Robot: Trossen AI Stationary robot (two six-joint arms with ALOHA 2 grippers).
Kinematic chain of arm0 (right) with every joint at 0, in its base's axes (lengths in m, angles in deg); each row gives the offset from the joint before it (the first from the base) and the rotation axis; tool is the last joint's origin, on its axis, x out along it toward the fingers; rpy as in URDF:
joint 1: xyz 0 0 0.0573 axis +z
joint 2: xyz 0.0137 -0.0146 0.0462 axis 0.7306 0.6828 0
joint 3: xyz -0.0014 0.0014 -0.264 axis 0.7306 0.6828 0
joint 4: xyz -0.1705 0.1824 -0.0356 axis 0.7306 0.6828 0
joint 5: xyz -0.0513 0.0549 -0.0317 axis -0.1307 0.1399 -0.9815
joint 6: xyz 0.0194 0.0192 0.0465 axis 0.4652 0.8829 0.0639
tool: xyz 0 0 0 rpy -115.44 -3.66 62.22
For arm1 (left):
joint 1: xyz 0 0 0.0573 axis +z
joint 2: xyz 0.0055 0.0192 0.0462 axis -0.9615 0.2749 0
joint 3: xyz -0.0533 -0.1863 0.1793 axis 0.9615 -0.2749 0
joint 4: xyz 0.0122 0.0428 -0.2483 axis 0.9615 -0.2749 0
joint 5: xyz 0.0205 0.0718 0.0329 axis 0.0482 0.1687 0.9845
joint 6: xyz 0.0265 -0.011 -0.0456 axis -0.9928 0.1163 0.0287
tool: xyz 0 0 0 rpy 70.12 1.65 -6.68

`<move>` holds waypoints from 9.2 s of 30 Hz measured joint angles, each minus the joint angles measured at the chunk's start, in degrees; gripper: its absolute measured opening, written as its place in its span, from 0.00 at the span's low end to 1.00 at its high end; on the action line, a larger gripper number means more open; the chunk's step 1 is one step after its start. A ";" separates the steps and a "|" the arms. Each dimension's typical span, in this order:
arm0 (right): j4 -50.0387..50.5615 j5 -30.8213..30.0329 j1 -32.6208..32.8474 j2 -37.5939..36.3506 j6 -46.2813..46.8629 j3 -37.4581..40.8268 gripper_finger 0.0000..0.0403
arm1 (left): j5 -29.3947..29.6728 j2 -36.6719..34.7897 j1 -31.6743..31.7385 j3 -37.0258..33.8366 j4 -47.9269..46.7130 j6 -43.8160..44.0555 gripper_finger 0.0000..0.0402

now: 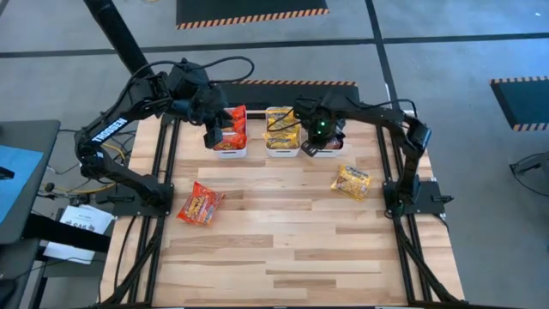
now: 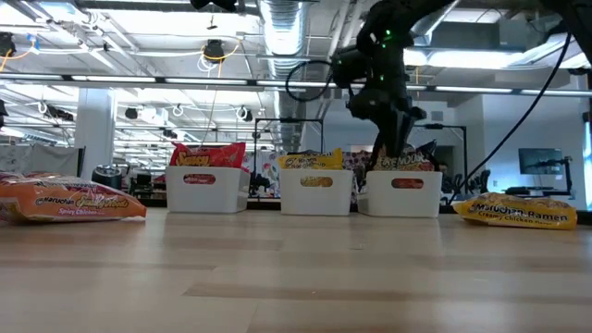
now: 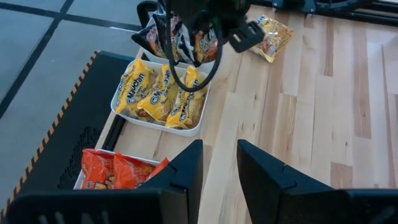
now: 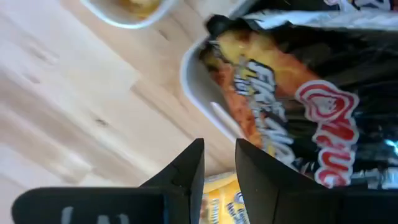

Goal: Sort Maruchan noodles
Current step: Put the yellow noodle pack into the middle white bin, then put the orange noodle pack into the left white bin

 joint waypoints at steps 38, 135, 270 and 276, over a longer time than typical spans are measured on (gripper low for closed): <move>-6.57 -0.48 30.53 -33.44 49.11 36.65 0.34 | -2.20 -16.51 -11.30 -26.91 6.87 14.72 0.21; -32.63 -38.22 17.95 8.26 21.05 -1.28 0.00 | -1.22 -23.52 -11.26 -33.77 12.00 17.57 0.21; -19.36 -4.90 13.60 -7.78 5.38 -5.37 0.33 | 3.95 -22.18 -29.10 -68.67 16.23 85.13 0.42; -19.20 -4.90 13.28 -7.78 1.48 -5.37 0.33 | 7.29 -13.61 -29.73 -68.70 16.67 85.74 0.42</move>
